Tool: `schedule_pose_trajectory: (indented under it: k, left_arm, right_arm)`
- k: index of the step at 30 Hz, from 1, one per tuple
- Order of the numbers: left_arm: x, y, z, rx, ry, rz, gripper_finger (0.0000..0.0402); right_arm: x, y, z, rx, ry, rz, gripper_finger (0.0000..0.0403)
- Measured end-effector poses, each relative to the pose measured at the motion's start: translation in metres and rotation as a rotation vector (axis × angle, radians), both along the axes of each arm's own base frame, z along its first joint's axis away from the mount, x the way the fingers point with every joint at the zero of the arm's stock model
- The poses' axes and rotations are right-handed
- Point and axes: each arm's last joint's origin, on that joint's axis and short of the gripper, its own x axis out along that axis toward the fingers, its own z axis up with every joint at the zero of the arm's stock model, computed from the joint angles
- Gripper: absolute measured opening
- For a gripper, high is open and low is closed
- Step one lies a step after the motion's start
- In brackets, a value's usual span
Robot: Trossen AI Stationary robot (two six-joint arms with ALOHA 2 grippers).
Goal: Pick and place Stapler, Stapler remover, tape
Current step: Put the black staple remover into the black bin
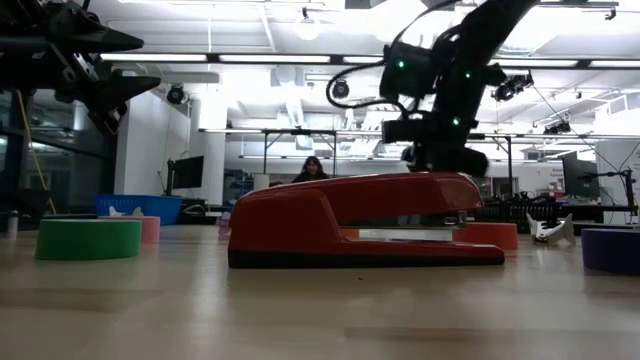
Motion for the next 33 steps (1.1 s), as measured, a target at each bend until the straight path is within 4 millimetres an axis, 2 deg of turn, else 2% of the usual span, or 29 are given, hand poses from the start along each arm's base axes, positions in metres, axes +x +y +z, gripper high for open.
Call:
schedule_pose_trajectory:
  k: [6, 15, 19, 27, 33]
  left_arm:
    - [0.0, 0.0, 0.0, 0.0, 0.0, 0.0, 0.0229]
    - [0.0, 0.0, 0.0, 0.0, 0.0, 0.0, 0.0229]
    - [0.0, 0.0, 0.0, 0.0, 0.0, 0.0, 0.0229]
    - [0.0, 0.0, 0.0, 0.0, 0.0, 0.001, 0.0229]
    - [0.0, 0.0, 0.0, 0.0, 0.0, 0.001, 0.0229]
  right_arm:
    - [-0.007, -0.011, 0.017, 0.018, -0.12, -0.349, 0.0085]
    - [-0.016, -0.031, 0.023, 0.122, -0.254, -0.843, 0.0085]
    - [-0.021, -0.039, 0.022, 0.156, -0.266, -0.953, 0.0085]
    - [-0.034, -0.05, 0.019, 0.115, -0.217, -1.101, 0.0085]
    - [-0.048, -0.047, 0.017, 0.131, -0.261, -1.196, 0.0085]
